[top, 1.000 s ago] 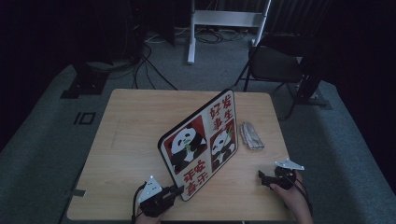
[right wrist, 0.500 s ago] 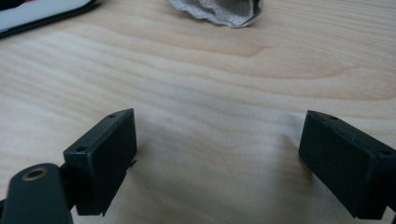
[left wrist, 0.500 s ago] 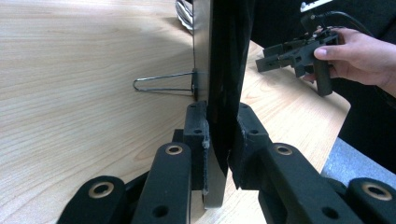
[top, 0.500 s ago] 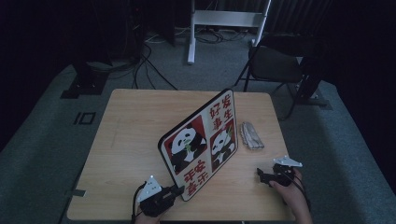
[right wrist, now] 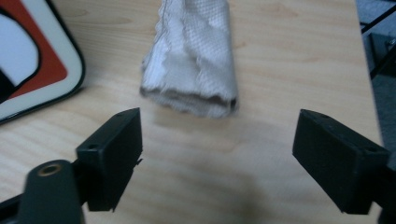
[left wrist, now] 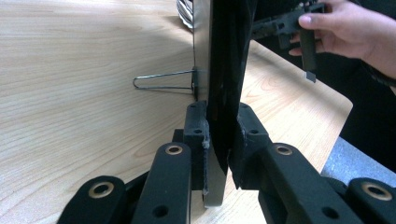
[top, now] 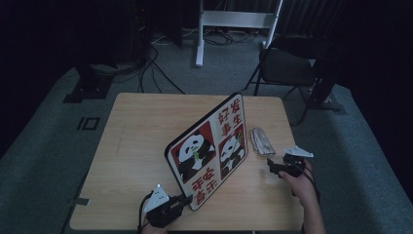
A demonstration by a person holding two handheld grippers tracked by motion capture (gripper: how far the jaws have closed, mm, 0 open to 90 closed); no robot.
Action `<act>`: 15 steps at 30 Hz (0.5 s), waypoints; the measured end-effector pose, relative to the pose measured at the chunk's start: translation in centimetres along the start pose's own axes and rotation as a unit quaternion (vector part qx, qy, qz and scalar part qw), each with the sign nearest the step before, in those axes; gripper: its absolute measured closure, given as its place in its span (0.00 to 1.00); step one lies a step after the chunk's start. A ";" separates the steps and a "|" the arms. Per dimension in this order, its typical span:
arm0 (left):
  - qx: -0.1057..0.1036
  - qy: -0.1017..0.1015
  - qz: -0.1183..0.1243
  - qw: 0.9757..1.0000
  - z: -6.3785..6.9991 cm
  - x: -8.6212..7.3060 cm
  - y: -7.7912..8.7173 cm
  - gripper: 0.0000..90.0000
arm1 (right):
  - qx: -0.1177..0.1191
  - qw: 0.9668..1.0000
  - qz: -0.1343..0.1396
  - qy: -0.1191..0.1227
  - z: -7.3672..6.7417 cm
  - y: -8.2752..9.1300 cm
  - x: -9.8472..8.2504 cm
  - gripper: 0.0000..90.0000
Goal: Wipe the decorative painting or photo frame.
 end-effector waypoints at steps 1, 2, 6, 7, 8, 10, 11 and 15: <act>0.001 -0.002 0.000 1.000 0.0 0.0 0.0 0.88 | -0.001 1.000 -0.002 0.003 0.1 -0.1 0.4 0.18; 0.001 -0.002 0.001 1.000 0.0 0.0 0.0 0.88 | 0.001 1.000 -0.001 0.000 0.1 -0.3 0.8 0.18; -0.001 -0.001 0.001 1.000 0.0 0.0 0.0 0.88 | 0.002 1.000 0.006 0.003 0.1 -0.9 2.5 0.18; 0.000 -0.001 0.000 1.000 0.0 0.0 0.0 0.88 | 0.004 1.000 0.007 0.002 0.1 -1.0 3.0 0.18; 0.001 0.000 0.002 1.000 0.0 0.0 0.0 0.88 | 0.005 1.000 0.010 0.003 0.0 -1.2 3.4 0.18; -0.001 0.001 0.000 1.000 0.0 0.0 0.0 0.88 | 0.011 1.000 0.017 0.006 -0.1 -1.7 4.4 0.18; -0.001 0.001 0.000 1.000 0.0 0.0 0.0 0.88 | 0.014 1.000 0.022 0.007 -0.1 -1.9 4.9 0.18; -0.002 0.002 0.001 1.000 0.0 0.0 0.0 0.88 | 0.022 0.999 0.031 0.022 -0.5 -3.0 6.4 0.19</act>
Point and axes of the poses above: each handheld gripper's, and its own axes: y roughly backward along the jaws, x roughly out of its top, z roughly to its right, the point moved 6 cm from there along -y, roughly forward along the jaws, and after that the axes turned 5 degrees about x, right-handed, at the moved point
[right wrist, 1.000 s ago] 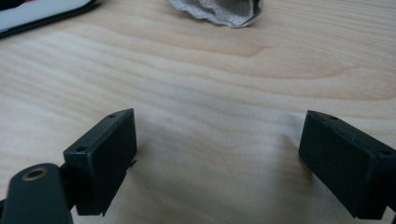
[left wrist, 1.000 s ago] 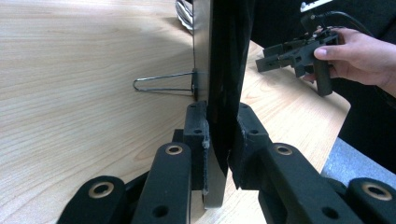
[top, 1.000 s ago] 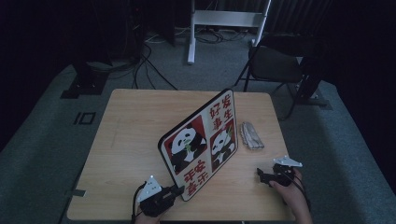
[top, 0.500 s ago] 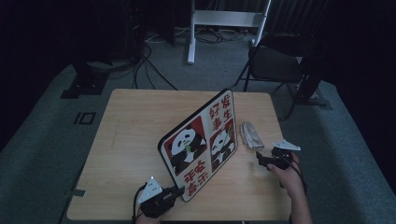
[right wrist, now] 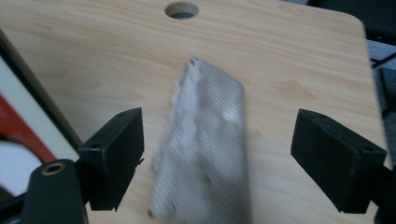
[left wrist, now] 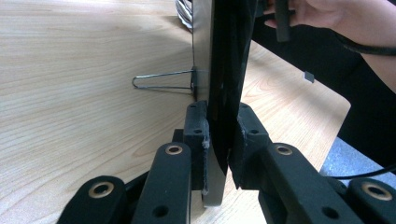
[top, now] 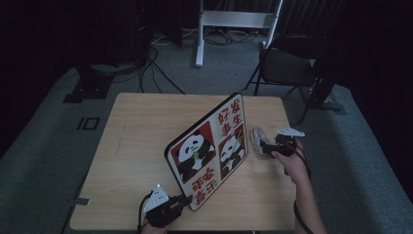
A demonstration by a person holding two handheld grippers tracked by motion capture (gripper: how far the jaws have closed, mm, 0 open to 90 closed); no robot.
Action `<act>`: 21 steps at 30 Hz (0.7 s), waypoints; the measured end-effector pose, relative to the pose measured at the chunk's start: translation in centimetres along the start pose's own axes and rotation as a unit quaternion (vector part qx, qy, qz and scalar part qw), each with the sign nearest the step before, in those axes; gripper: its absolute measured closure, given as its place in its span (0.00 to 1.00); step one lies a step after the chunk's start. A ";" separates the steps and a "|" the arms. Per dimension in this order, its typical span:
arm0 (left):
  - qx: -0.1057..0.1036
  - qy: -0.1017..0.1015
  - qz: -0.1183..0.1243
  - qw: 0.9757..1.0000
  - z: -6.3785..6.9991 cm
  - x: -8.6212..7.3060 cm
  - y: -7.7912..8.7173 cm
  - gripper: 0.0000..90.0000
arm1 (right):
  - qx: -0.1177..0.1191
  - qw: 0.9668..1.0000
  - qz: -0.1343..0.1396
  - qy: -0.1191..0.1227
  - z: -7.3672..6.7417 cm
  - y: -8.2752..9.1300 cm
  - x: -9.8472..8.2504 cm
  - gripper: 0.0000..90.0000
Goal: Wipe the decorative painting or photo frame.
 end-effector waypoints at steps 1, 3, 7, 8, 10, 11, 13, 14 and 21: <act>-0.001 0.000 -0.001 1.000 0.0 0.0 0.0 0.88 | 0.002 1.000 -0.001 0.000 -0.1 -0.3 0.2 0.19; -0.001 0.000 -0.001 1.000 0.0 0.0 0.0 0.88 | 0.000 1.000 -0.004 0.004 -0.3 -1.1 0.5 0.21; -0.003 0.002 -0.002 1.000 0.0 0.0 0.0 0.88 | -0.003 1.000 -0.010 0.004 -0.2 -2.6 0.8 0.24; -0.003 0.002 -0.001 1.000 0.0 0.0 0.0 0.88 | -0.006 1.000 -0.015 0.007 -0.2 -3.0 0.8 0.25; -0.004 0.002 -0.002 1.000 -0.1 0.0 0.0 0.88 | -0.012 1.000 -0.022 0.011 0.0 -3.6 0.8 0.26; -0.004 0.002 -0.002 1.000 -0.1 0.0 0.0 0.88 | -0.011 1.000 -0.023 0.009 0.0 -3.8 0.8 0.27; -0.006 0.003 -0.002 1.000 -0.1 0.0 0.0 0.88 | -0.016 1.000 -0.026 0.008 0.0 -4.4 0.7 0.32; -0.005 0.003 -0.002 1.000 -0.1 0.0 0.0 0.88 | -0.016 0.999 -0.028 0.007 0.0 -4.6 0.6 0.32; -0.008 0.003 -0.003 1.000 -0.2 0.0 0.1 0.88 | -0.008 0.998 -0.053 0.014 -0.1 -6.0 -0.5 0.41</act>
Point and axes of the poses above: each handheld gripper's, and its own axes: y roughly backward along the jaws, x roughly out of its top, z roughly to its right, the point moved 6 cm from there along -y, roughly forward along the jaws, and after that the axes turned 5 degrees about x, right-handed, at the moved point
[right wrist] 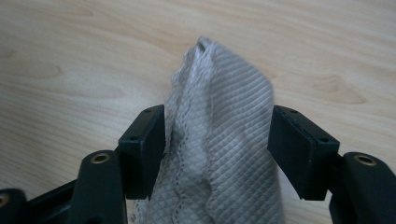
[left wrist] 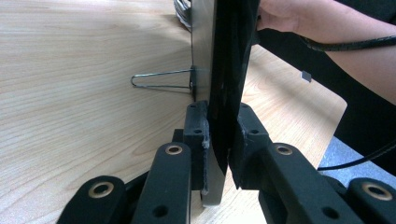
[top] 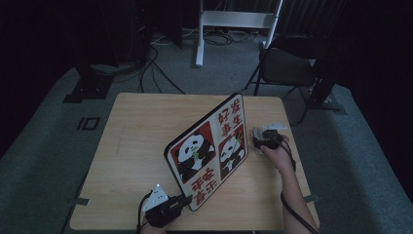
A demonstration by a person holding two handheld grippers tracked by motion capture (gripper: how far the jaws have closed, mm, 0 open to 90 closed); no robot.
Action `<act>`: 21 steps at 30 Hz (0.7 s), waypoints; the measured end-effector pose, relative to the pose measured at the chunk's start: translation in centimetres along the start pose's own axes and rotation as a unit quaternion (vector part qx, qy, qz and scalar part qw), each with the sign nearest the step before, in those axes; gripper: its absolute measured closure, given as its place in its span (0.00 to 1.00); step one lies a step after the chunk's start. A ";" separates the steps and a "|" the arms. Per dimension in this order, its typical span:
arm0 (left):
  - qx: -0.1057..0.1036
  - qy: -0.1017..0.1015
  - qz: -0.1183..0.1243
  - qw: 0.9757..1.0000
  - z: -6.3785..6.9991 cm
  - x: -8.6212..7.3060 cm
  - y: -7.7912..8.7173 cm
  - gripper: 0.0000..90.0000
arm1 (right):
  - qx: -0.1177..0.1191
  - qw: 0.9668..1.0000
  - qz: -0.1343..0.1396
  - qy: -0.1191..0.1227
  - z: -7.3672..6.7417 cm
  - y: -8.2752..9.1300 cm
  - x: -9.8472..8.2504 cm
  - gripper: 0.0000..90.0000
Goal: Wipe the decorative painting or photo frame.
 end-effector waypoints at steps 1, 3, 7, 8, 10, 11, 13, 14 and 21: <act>0.000 0.000 0.000 1.000 0.0 0.0 0.0 0.88 | 0.004 1.000 -0.003 -0.002 -0.1 -0.1 -0.1 0.44; 0.000 0.000 0.000 1.000 0.0 0.0 0.0 0.88 | 0.006 1.000 -0.018 -0.003 -0.1 -0.5 -0.7 0.46; 0.001 -0.001 0.000 1.000 0.0 0.0 0.0 0.88 | 0.008 1.000 -0.013 -0.009 -0.2 -0.6 -1.0 0.51; 0.002 -0.002 0.001 1.000 0.0 0.0 0.0 0.88 | 0.007 1.000 -0.010 -0.013 -0.2 -0.6 -1.1 0.56; 0.002 -0.003 0.001 1.000 0.0 0.0 0.0 0.88 | 0.003 1.000 -0.011 -0.011 -0.1 -0.4 -1.1 0.69; 0.002 -0.003 0.001 1.000 0.0 0.0 0.0 0.88 | -0.003 1.000 -0.013 -0.008 0.0 -0.4 -1.1 0.76; 0.003 -0.003 0.001 1.000 0.0 0.0 0.0 0.88 | -0.013 1.000 -0.017 -0.001 0.0 -0.3 -1.1 0.83; 0.003 -0.003 0.001 1.000 0.0 0.0 0.0 0.88 | -0.014 1.000 -0.018 -0.007 0.1 -0.2 -1.1 0.84; 0.004 -0.003 0.001 1.000 0.1 0.0 0.0 0.88 | 0.004 1.000 0.000 -0.028 0.1 1.2 -0.7 0.86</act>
Point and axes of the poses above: each handheld gripper's, and its own axes: y roughly backward along the jaws, x roughly out of its top, z roughly to its right, the point moved 6 cm from there along -y, roughly forward along the jaws, and after that the axes turned 5 degrees about x, right-handed, at the moved point
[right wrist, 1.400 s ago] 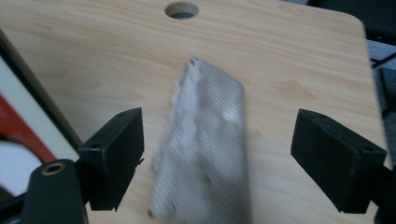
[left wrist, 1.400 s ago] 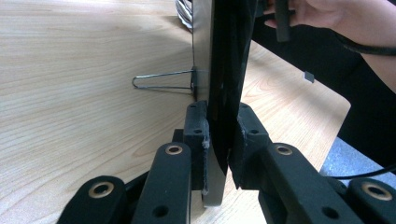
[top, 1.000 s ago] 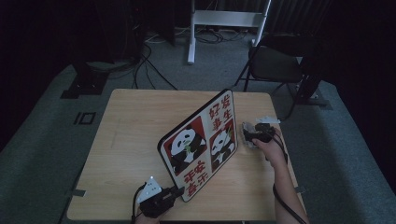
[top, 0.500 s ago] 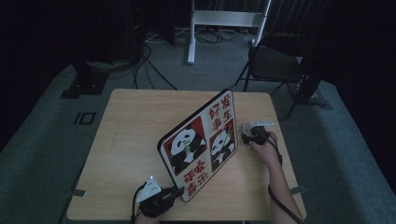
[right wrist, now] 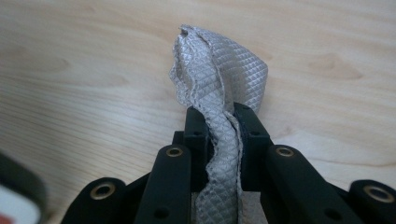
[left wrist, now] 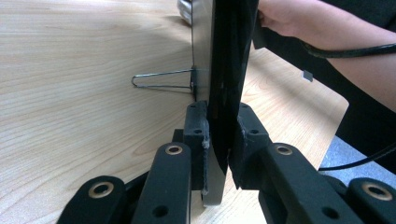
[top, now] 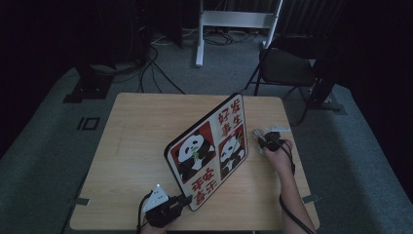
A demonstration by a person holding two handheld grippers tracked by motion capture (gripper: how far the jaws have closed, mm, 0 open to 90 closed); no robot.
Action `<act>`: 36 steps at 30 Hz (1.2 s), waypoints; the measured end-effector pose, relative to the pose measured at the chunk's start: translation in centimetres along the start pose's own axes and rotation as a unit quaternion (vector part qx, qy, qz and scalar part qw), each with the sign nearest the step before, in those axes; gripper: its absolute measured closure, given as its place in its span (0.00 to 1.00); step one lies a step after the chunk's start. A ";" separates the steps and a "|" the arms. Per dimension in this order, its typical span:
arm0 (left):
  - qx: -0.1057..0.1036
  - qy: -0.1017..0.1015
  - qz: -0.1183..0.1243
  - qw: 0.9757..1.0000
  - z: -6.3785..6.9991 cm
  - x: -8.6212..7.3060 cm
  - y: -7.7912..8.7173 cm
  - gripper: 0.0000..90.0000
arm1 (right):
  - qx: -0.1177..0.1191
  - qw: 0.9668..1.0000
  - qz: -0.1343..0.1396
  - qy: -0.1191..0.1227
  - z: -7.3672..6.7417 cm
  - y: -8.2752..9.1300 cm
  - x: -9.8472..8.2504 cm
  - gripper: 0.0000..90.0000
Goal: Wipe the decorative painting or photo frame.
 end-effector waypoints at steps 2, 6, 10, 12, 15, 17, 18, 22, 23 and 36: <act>0.000 0.000 0.000 1.000 0.0 0.0 0.0 0.88 | 0.005 1.000 0.008 0.001 0.0 0.8 0.4 0.86; 0.001 0.001 -0.001 1.000 0.1 0.0 0.0 0.88 | 0.010 0.999 0.040 0.000 -0.1 2.8 1.6 0.86; 0.001 0.001 -0.001 1.000 0.1 0.0 0.0 0.88 | 0.018 0.998 0.066 0.010 -0.6 4.9 2.9 0.86; 0.001 0.000 -0.001 1.000 0.1 0.0 0.0 0.88 | 0.018 0.996 0.080 0.019 -0.9 6.0 3.6 0.86; -0.002 0.001 0.002 1.000 0.0 0.0 0.0 0.88 | 0.019 0.994 0.099 0.033 -1.5 7.6 4.7 0.86; -0.001 0.001 0.001 1.000 -0.1 0.0 0.0 0.88 | 0.020 0.993 0.114 0.037 -1.8 8.7 5.5 0.86; 0.000 0.000 0.002 1.000 0.0 0.0 0.0 0.88 | 0.023 0.992 0.120 0.040 -2.1 9.2 5.8 0.86; 0.001 0.000 0.001 1.000 0.0 0.0 0.0 0.88 | 0.028 0.987 0.150 0.051 -2.9 11.1 7.4 0.86; 0.001 0.000 0.000 1.000 0.1 0.0 0.0 0.88 | 0.026 0.986 0.153 0.055 -3.1 11.4 7.6 0.86; 0.003 0.000 0.000 1.000 0.1 0.0 0.0 0.88 | 0.055 0.971 0.217 0.086 -6.5 14.6 11.8 0.86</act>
Point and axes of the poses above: each handheld gripper's, and its own axes: y roughly backward along the jaws, x roughly out of its top, z roughly to its right, the point moved 6 cm from there along -y, roughly forward along the jaws, and after that the axes turned 5 degrees about x, right-handed, at the moved point
